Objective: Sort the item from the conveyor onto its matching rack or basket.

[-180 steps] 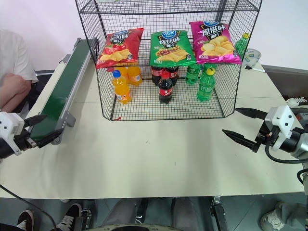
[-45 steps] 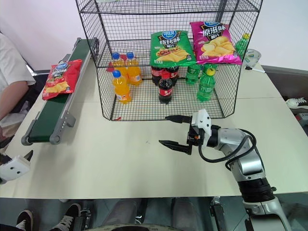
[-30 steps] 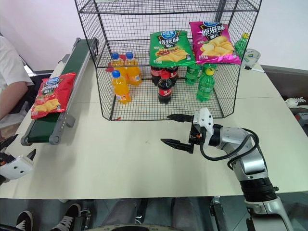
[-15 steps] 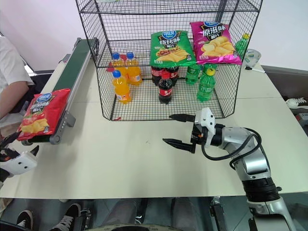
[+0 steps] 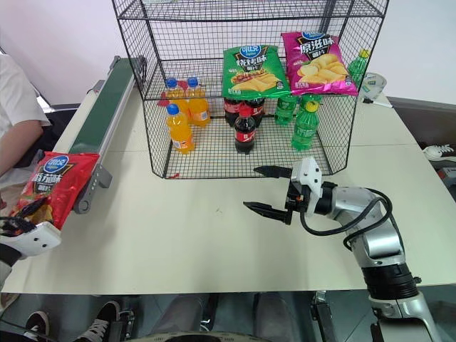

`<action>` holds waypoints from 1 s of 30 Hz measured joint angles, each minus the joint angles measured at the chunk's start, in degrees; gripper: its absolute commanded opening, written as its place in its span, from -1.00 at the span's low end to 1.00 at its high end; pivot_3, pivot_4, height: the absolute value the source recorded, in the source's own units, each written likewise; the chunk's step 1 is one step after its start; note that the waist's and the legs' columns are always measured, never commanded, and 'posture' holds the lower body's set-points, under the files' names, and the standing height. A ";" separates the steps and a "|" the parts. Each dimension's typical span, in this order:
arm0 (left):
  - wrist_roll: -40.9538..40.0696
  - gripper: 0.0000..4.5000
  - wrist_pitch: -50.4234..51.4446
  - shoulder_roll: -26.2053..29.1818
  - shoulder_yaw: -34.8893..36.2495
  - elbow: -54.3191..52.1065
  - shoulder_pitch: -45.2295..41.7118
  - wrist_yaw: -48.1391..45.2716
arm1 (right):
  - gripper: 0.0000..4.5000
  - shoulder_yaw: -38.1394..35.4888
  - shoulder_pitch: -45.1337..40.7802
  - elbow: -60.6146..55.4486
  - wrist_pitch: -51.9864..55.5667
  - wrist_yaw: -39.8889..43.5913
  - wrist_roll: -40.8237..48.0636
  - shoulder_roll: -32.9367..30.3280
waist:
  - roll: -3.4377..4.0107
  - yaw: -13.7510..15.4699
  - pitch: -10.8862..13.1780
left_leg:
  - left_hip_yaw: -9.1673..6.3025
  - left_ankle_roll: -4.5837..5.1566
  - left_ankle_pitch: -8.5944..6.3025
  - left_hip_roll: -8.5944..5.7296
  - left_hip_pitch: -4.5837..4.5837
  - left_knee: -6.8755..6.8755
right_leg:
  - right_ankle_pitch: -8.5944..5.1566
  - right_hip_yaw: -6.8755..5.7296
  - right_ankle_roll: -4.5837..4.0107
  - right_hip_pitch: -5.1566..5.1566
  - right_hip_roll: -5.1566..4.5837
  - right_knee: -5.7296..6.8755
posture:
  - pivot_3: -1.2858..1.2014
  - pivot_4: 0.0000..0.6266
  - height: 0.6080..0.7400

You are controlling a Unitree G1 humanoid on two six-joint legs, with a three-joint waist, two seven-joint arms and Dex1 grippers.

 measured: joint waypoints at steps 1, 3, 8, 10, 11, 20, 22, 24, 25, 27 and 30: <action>0.00 -0.89 0.04 0.00 0.00 0.00 -0.12 0.46 | 1.00 -0.26 0.23 0.01 -0.01 0.02 0.00 -0.21 | 0.00 0.05 0.00 | 0.00 0.00 0.00 0.00 0.00 0.00 | 0.00 0.00 0.00 0.00 0.00 0.00 | 0.03 -0.52 1.00; -0.10 -0.97 0.03 0.00 0.01 0.02 -0.25 1.14 | 1.00 -0.33 0.60 0.03 -0.06 0.07 -0.01 -0.25 | -0.01 0.05 0.00 | 0.00 0.00 0.00 0.00 0.00 0.00 | 0.00 0.00 0.00 0.00 0.00 0.01 | 0.03 -0.52 1.00; 0.19 -0.97 0.15 0.03 0.11 -0.41 0.18 3.32 | 1.00 -0.38 0.82 0.34 -0.34 0.29 -0.06 -0.27 | -0.01 0.02 -0.01 | 0.00 0.00 0.00 0.00 0.00 0.00 | 0.00 0.00 0.00 0.00 0.00 0.03 | 0.03 -0.52 1.00; 0.84 -0.97 0.85 0.40 0.85 -2.50 2.13 5.13 | 1.00 -0.48 0.83 0.46 -0.47 0.30 -0.12 -0.35 | -0.02 -0.10 -0.01 | 0.01 0.00 0.00 0.00 0.00 0.00 | 0.00 0.01 0.00 0.00 0.00 0.02 | 0.03 -0.52 1.00; 1.01 -0.97 1.23 0.61 1.49 -3.80 2.94 5.84 | 1.00 -0.69 0.88 0.64 -0.49 0.30 -0.12 -0.56 | -0.02 -0.10 -0.01 | 0.01 0.00 0.00 0.00 0.00 0.00 | 0.00 0.01 0.00 0.00 -0.01 0.02 | 0.03 -0.52 1.00; -1.94 -0.97 6.60 0.58 14.84 -26.81 8.95 2.19 | 1.00 -9.48 4.46 0.37 1.22 -0.62 2.61 -4.91 | -0.02 0.40 -0.01 | 0.02 0.01 0.00 -0.05 -0.01 0.06 | 0.00 0.01 0.00 0.04 -0.08 0.00 | 0.03 -0.52 1.00; -2.36 -0.97 8.27 0.23 15.81 -33.37 8.22 -0.73 | 1.00 -13.40 4.66 0.34 1.64 -1.25 4.63 -5.47 | -0.02 0.20 -0.01 | 0.04 0.01 0.00 -0.03 -0.01 0.06 | 0.00 0.01 0.00 0.07 -0.07 0.01 | 0.03 -0.52 1.00; -2.33 -0.97 8.62 0.10 15.58 -39.33 7.06 -3.31 | 1.00 -16.26 3.46 0.54 0.85 -2.24 5.79 -5.42 | 0.00 0.09 -0.02 | 0.08 0.00 0.00 -0.01 -0.01 0.01 | 0.00 0.02 0.00 0.11 -0.07 0.02 | 0.03 -0.52 1.00; -2.33 -0.97 9.02 -0.20 15.08 -41.73 5.67 -4.43 | 1.00 -17.32 2.45 1.24 0.27 -2.80 6.18 -5.37 | 0.03 -0.02 -0.03 | 0.11 0.00 0.00 0.00 -0.01 -0.02 | 0.00 0.04 0.00 0.13 -0.06 0.03 | 0.03 -0.52 1.00; -2.17 -0.97 9.80 -0.94 12.79 -45.31 2.39 -6.33 | 1.00 -19.21 0.80 2.55 -0.24 -3.88 6.75 -5.27 | 0.07 -0.04 -0.05 | 0.13 -0.01 0.01 0.01 -0.02 -0.04 | 0.00 0.05 0.00 0.13 -0.04 0.03 | 0.03 -0.52 1.00; 0.01 -0.97 10.66 -2.73 7.92 -48.30 -3.39 -8.35 | 1.00 -20.45 1.06 2.53 -0.39 -4.56 7.42 -4.97 | 0.07 0.06 -0.05 | 0.13 -0.01 0.02 0.02 -0.02 -0.04 | 0.00 0.05 0.00 0.15 -0.02 0.03 | 0.03 -0.52 1.00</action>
